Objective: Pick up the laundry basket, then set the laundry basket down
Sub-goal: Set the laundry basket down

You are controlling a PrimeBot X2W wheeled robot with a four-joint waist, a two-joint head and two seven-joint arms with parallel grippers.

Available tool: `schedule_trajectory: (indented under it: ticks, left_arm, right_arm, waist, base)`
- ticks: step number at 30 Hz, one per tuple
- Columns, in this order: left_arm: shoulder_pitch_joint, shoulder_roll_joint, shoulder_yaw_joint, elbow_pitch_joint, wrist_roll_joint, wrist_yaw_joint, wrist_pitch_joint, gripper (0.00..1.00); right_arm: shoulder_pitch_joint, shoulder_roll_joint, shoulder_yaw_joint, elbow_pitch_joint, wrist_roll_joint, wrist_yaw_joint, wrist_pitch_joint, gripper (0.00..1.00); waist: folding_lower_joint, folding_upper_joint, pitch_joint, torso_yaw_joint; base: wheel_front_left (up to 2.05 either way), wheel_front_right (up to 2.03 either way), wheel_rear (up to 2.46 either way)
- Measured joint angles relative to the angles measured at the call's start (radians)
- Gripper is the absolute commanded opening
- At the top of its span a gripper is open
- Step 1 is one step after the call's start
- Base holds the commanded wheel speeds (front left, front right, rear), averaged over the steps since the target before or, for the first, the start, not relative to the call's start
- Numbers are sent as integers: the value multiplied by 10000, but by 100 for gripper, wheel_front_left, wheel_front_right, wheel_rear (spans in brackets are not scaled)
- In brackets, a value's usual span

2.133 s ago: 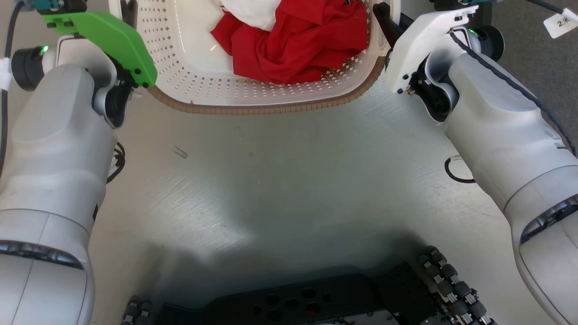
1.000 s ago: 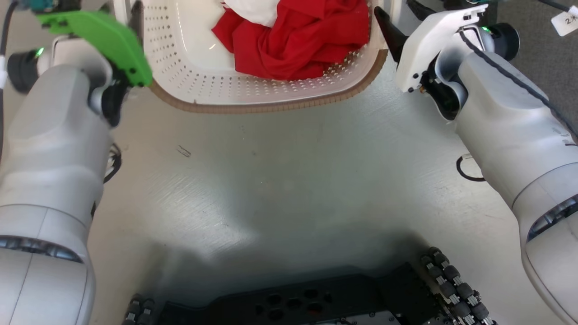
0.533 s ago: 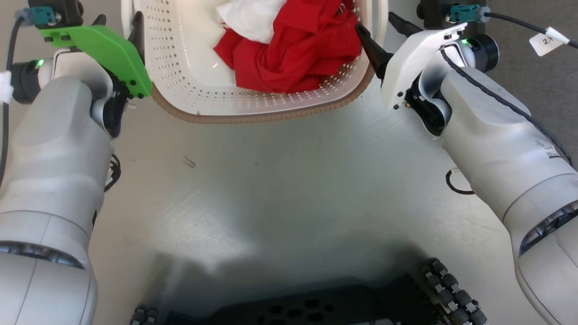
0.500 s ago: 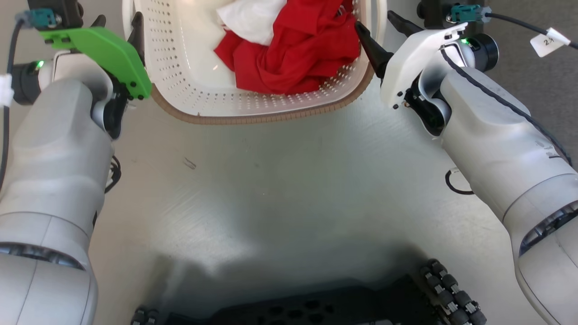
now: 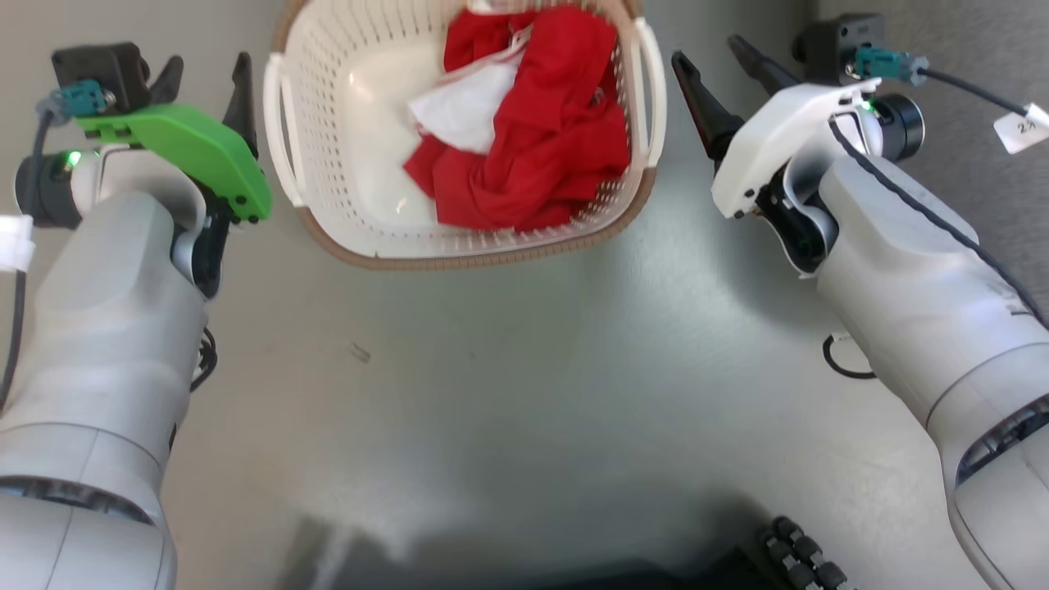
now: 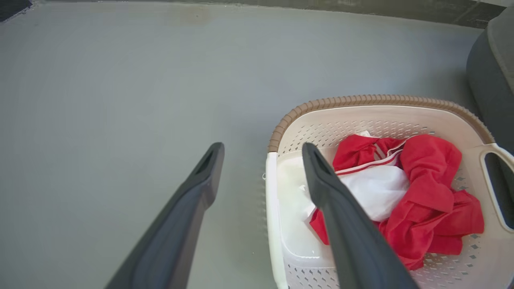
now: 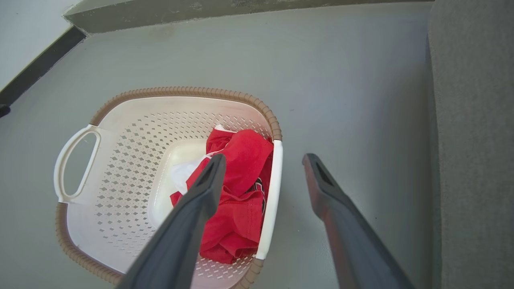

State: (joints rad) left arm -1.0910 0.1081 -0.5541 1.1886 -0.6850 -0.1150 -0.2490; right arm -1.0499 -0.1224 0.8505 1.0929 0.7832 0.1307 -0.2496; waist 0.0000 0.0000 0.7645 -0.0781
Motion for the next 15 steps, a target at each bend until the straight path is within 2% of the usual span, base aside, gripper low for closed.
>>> schedule_trajectory:
  ticks: [8, 15]
  left_arm:
    - [496, 13, 59, -418, 140, 127, -31, 100]
    - [719, 376, 652, -2048, 428, 616, -29, 100]
  right_arm:
    - [481, -94, -424, -318, 0, -12, -21, 100]
    - [575, -447, -1315, -1739, -303, -497, -23, 100]
  waist:
    - [0, 0, -1085, -28]
    - [0, 0, -1996, -39]
  base:
    - [0, 0, 0]
    - [0, 0, 0]
